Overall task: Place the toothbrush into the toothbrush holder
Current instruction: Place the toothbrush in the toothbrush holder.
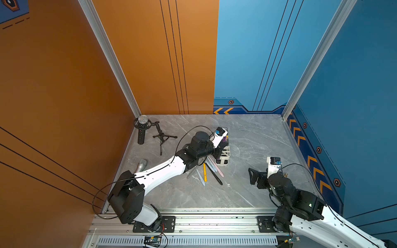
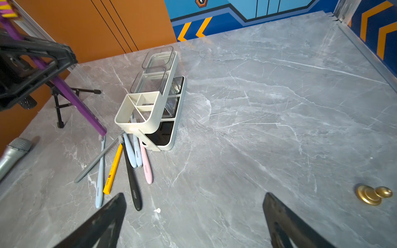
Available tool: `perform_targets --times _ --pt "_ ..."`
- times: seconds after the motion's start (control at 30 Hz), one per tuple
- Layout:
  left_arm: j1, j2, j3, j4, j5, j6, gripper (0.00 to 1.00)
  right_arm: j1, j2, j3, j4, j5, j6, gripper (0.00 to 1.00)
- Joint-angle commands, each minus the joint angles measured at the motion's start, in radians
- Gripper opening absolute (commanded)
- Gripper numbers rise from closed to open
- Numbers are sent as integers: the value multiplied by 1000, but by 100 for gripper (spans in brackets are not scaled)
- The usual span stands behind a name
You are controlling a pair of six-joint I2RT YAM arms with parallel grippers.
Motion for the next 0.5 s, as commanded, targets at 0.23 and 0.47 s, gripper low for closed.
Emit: perform_targets --times 0.23,0.47 --pt "-10 116 74 259 -46 100 0 -36 107 3 -42 25 -24 100" --pt "-4 217 117 347 -32 106 0 -37 77 -1 -32 19 -61 100"
